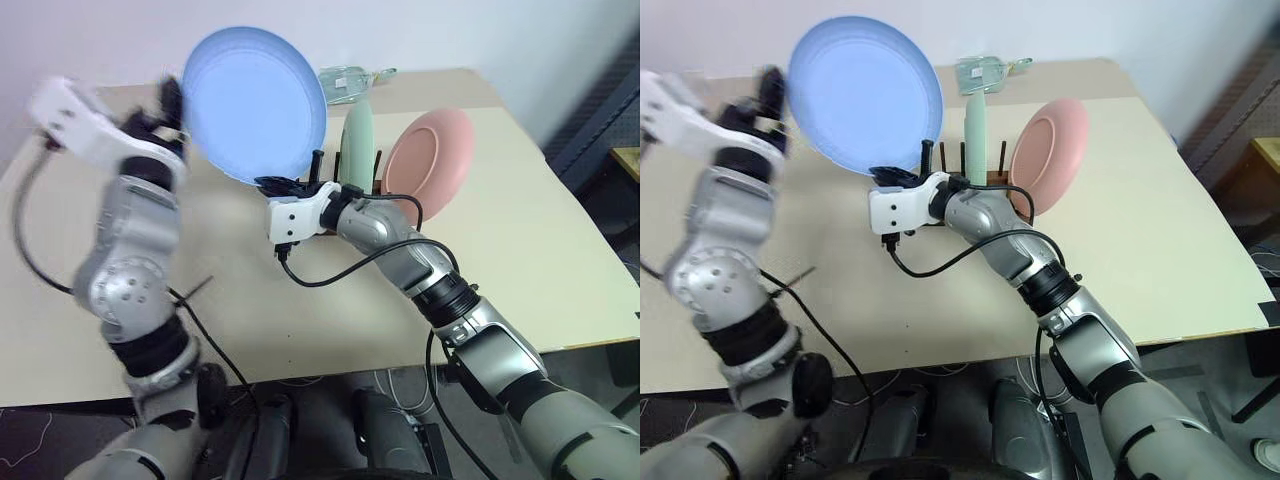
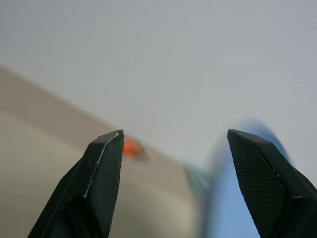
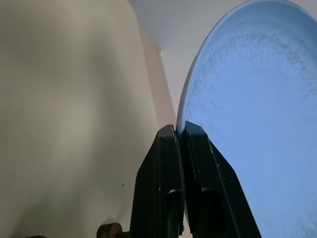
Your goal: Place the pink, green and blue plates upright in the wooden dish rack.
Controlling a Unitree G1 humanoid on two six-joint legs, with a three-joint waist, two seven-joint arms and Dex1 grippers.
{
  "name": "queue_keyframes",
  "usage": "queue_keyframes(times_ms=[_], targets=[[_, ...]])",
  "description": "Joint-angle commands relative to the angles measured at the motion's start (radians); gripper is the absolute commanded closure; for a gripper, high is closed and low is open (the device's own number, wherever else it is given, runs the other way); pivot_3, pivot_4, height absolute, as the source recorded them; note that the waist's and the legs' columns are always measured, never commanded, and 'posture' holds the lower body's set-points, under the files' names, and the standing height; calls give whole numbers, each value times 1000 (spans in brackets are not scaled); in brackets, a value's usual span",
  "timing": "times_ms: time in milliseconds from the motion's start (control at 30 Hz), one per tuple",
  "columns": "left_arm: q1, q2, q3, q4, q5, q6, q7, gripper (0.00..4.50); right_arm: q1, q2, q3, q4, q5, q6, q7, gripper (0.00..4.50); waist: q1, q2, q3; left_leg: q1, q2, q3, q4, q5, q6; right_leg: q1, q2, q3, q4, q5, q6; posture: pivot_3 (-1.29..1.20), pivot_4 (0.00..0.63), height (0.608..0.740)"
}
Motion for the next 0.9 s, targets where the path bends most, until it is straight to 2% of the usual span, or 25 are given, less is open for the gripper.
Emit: queue_keyframes(times_ms=[33,100,133,200,267,300,400,500,900], targets=[[114,180,-2,39,195,-84,-90,974,-11,24,-100,-66,171,-40,32,4500,-7,0,0,0,0,0,0,0,0,0,0,0,0,0,0,0,150,740],[249,283,-41,63,303,-147,-183,974,25,49,-156,-133,353,16,119,4500,-10,1,0,0,0,0,-1,0,0,0,0,0,0,0,0,0,150,740],[286,299,-50,68,324,-172,-206,974,40,55,-173,-158,409,43,150,4500,-8,1,0,1,0,0,-1,-1,2,0,0,1,0,0,0,0,150,740],[397,297,-80,82,349,-220,-276,974,103,89,-215,-280,606,186,211,4500,-3,0,0,0,1,-2,-1,-3,4,1,-1,0,0,0,0,0,150,740],[543,277,-188,75,372,-283,-404,974,171,168,-302,-434,938,464,178,4500,-4,1,0,0,1,-4,-1,-3,5,2,-1,-1,-1,0,0,0,150,740],[594,277,-245,68,400,-310,-447,974,191,184,-331,-483,1043,564,165,4500,-4,2,0,1,2,-6,-2,-3,6,2,-2,0,0,0,0,0,150,740],[682,228,-367,40,407,-372,-545,974,229,202,-377,-561,1205,718,132,4500,-4,2,1,1,2,-6,-1,-3,6,1,-2,1,0,0,-1,0,150,740],[701,176,-417,37,408,-401,-585,974,234,234,-418,-559,1271,799,46,4500,-6,2,1,1,3,-6,-1,-3,6,0,-2,0,1,-1,-3,0,150,740],[694,117,-485,11,429,-396,-668,974,238,264,-441,-507,1257,847,-68,4500,-8,5,1,1,3,-4,-2,-3,6,-1,-1,0,1,1,-2,0,150,740]])
